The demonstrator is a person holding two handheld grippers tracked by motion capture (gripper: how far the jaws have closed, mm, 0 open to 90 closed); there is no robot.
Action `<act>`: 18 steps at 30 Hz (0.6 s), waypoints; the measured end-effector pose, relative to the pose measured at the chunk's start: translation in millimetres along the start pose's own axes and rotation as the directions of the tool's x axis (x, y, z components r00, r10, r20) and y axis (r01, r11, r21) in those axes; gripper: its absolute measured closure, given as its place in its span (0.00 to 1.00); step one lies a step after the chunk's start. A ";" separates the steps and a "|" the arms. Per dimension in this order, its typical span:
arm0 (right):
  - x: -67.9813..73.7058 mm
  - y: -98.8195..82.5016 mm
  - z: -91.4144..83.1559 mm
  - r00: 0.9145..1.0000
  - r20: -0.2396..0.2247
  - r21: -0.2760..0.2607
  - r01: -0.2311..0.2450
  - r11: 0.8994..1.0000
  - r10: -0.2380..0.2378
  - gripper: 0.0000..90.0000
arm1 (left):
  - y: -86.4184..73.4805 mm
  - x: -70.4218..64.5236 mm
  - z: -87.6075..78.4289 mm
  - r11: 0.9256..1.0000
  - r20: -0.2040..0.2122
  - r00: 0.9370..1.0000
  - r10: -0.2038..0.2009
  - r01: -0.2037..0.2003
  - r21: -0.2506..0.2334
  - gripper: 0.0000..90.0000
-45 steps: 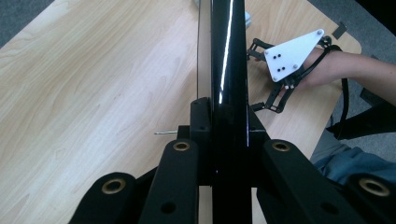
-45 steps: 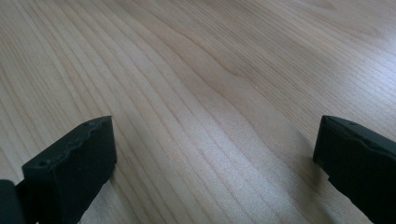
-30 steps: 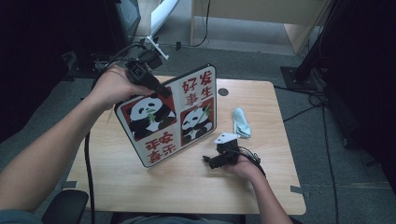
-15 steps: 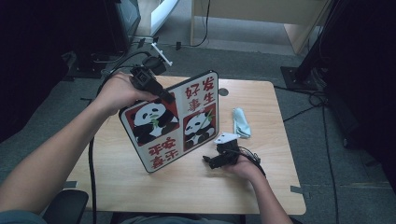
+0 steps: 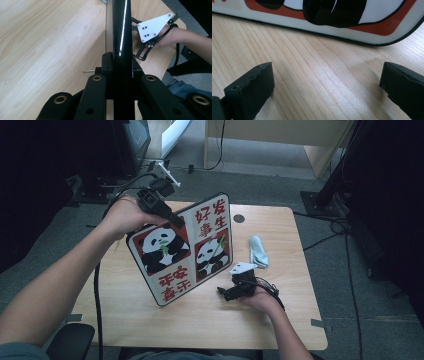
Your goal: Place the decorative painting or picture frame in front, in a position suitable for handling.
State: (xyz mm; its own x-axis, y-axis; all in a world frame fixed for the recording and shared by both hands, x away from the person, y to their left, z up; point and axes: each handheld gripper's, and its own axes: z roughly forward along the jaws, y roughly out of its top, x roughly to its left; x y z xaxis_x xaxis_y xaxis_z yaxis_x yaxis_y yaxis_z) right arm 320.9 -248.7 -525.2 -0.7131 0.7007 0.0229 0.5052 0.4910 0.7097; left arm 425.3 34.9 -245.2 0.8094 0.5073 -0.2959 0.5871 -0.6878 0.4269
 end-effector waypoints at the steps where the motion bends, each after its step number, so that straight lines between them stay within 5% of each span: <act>1: 0.0 0.0 0.0 1.000 0.000 0.000 0.000 1.000 0.000 0.00 | 0.0 0.7 -0.1 1.000 -0.001 1.000 -0.001 0.001 0.001 0.90; 18: -2.5 -0.1 -0.5 1.000 -0.016 -0.002 0.018 1.000 -0.018 0.01 | -7.9 2.4 -12.4 0.998 -0.041 0.999 0.021 -0.023 -0.057 0.74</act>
State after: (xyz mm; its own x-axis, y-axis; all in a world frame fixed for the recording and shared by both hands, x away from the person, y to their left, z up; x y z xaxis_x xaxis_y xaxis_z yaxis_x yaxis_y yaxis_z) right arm 322.4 -250.8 -524.9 -0.7298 0.6833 0.0215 0.4914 0.5024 0.7114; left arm 422.5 48.0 -238.7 0.8203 0.5135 -0.2519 0.5665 -0.6689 0.4813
